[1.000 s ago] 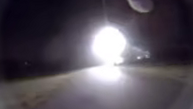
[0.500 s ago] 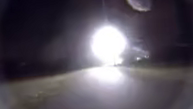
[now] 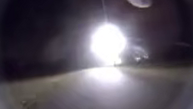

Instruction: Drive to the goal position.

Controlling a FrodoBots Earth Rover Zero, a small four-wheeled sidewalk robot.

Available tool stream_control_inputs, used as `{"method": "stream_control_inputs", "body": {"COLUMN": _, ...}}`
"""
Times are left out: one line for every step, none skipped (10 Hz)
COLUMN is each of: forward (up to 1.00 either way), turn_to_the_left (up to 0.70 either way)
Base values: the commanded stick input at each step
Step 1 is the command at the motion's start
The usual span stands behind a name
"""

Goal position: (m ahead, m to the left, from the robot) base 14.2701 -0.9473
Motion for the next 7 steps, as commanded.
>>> {"method": "stream_control_inputs", "body": {"forward": 1.00, "turn_to_the_left": 0.00}}
{"method": "stream_control_inputs", "body": {"forward": 1.00, "turn_to_the_left": 0.00}}
{"method": "stream_control_inputs", "body": {"forward": 1.00, "turn_to_the_left": 0.00}}
{"method": "stream_control_inputs", "body": {"forward": 1.00, "turn_to_the_left": 0.00}}
{"method": "stream_control_inputs", "body": {"forward": 1.00, "turn_to_the_left": 0.00}}
{"method": "stream_control_inputs", "body": {"forward": 1.00, "turn_to_the_left": 0.00}}
{"method": "stream_control_inputs", "body": {"forward": 1.00, "turn_to_the_left": 0.00}}
